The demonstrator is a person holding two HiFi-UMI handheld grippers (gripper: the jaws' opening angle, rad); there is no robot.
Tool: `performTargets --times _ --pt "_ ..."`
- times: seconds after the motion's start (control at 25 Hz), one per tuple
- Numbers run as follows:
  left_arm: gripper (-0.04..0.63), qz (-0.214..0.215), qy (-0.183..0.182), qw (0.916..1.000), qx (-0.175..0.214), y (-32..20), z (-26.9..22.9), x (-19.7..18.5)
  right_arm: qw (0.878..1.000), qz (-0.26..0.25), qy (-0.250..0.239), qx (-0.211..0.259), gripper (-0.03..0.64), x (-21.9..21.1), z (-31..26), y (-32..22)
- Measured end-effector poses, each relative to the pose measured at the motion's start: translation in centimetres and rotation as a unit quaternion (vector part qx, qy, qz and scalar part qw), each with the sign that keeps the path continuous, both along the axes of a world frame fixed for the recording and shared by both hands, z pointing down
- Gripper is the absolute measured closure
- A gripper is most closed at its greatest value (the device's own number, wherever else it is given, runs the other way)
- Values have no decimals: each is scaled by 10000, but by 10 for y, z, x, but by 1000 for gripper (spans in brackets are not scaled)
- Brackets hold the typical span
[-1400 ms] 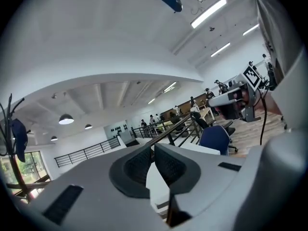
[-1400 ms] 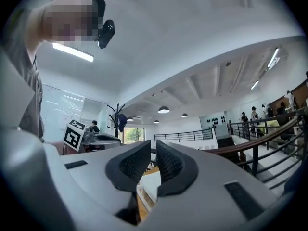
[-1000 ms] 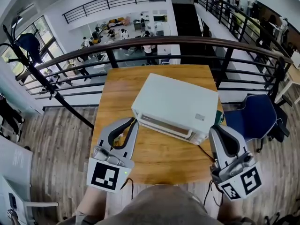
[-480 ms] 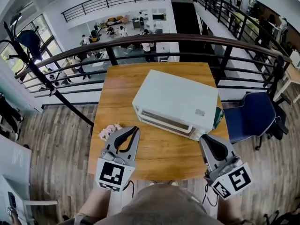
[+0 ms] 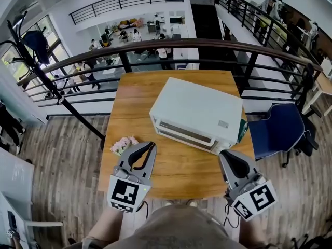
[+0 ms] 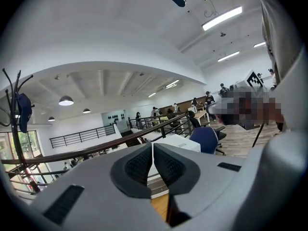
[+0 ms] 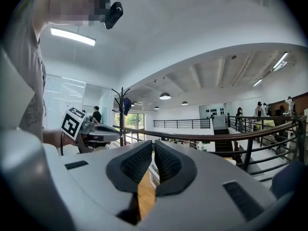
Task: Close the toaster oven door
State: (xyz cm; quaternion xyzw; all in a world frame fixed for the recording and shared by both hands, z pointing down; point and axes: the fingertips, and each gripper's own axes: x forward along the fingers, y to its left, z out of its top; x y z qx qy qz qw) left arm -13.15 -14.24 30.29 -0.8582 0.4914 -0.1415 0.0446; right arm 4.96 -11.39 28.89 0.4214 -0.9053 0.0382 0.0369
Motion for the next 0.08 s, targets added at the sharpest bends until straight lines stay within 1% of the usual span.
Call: performTargets --times 0.08 --pt "571 7 -4 10000 0 1 1 -1 10000 6 16 -6 575 -1 1 0"
